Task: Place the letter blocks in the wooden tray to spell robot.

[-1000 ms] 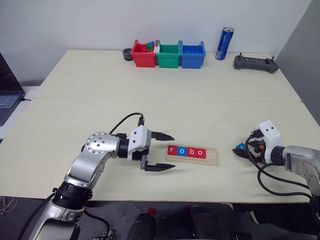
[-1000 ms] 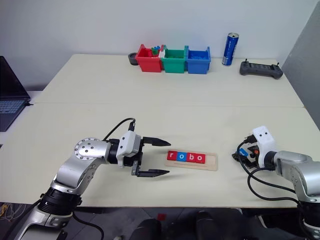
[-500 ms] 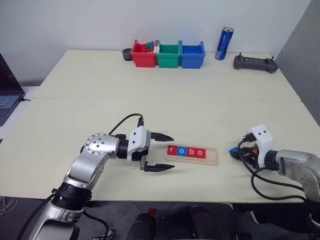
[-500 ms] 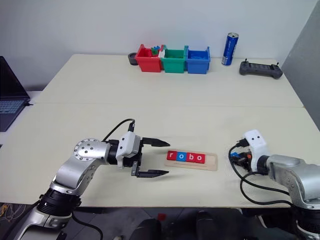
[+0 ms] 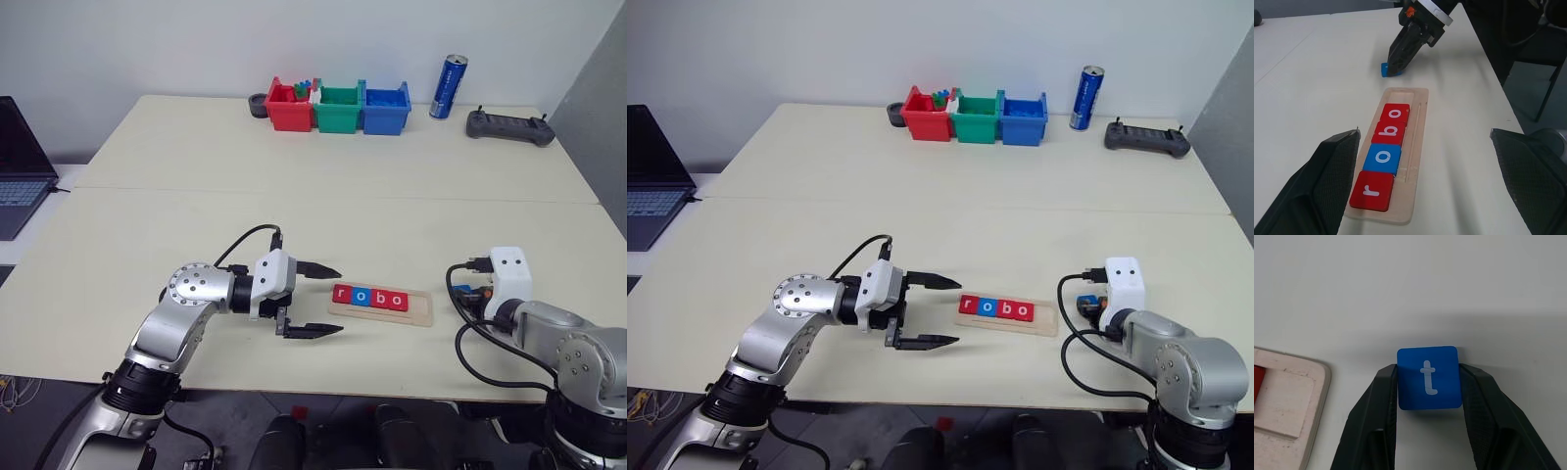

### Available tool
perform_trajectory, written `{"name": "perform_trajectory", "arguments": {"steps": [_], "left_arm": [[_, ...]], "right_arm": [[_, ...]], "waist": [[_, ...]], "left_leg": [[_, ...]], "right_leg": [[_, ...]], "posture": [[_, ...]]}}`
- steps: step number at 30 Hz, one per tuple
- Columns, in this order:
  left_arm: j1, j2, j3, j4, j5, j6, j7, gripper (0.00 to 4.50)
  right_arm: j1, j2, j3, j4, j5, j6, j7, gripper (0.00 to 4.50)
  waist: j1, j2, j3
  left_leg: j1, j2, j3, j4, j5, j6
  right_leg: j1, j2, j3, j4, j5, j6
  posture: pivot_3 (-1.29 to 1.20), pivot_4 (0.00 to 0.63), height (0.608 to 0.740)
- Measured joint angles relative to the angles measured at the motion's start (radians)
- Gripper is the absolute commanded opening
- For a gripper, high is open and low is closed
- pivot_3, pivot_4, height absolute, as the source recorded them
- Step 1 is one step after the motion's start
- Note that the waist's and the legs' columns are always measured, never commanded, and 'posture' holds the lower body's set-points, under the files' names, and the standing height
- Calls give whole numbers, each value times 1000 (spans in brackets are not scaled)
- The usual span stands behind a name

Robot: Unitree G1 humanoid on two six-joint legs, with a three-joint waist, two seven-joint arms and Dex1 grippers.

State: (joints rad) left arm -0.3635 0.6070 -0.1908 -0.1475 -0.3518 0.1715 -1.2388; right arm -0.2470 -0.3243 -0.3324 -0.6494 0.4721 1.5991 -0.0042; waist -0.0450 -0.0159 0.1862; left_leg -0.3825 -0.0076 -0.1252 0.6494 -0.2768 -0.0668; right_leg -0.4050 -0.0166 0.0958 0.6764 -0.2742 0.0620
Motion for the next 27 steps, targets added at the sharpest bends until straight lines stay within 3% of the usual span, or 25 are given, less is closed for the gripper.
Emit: {"name": "perform_trajectory", "arguments": {"steps": [6,9,12,16,18,22,25,27], "left_arm": [[0,1,0,0,0,0,1,4500],[0,1,0,1,0,-2,1,4500],[-8,-7,-2,4,1,-4,0,4500],[-24,-14,-3,15,2,-5,-2,4500],[-25,-16,-3,30,3,-5,-7,4500],[-31,-19,-6,39,7,-7,-14,4500],[-35,-24,-7,41,9,-7,-15,4500],[-35,-23,-7,41,10,-7,-15,4500]], "right_arm": [[-4,3,-7,-11,68,6,-24,4467],[-60,-57,-16,32,79,8,-25,4467],[-245,-112,-17,96,73,7,-10,4467],[-368,-246,64,174,61,-85,104,4467],[-350,-326,145,225,54,-196,219,4467],[-223,-596,318,301,59,-585,739,4467],[-167,-721,405,396,4,-861,1044,4467],[-164,-768,455,494,-78,-1022,1156,4467]], "waist": [[-1,0,0],[-5,0,0],[-20,1,1],[-20,1,0],[-19,1,0],[-9,0,1],[-10,0,1],[-12,0,1]], "left_leg": [[0,0,0,0,0,0],[0,0,1,0,0,0],[2,0,2,0,1,1],[1,1,-1,-3,1,2],[0,1,-1,-3,1,2],[-1,-1,0,-2,1,2],[0,-1,1,-2,1,2],[1,0,1,-2,1,2]], "right_leg": [[0,0,0,0,0,0],[0,0,1,1,0,0],[-1,0,1,2,0,0],[-1,2,-1,2,-1,-2],[-1,1,-2,1,-1,-2],[0,-2,-3,-4,-2,-1],[0,-2,-2,-3,-2,-1],[0,-2,-2,-2,-2,-1]], "posture": [[0,150,740],[0,150,740],[0,150,740],[0,150,740],[0,150,740],[0,150,740],[0,150,740],[0,150,740]]}}
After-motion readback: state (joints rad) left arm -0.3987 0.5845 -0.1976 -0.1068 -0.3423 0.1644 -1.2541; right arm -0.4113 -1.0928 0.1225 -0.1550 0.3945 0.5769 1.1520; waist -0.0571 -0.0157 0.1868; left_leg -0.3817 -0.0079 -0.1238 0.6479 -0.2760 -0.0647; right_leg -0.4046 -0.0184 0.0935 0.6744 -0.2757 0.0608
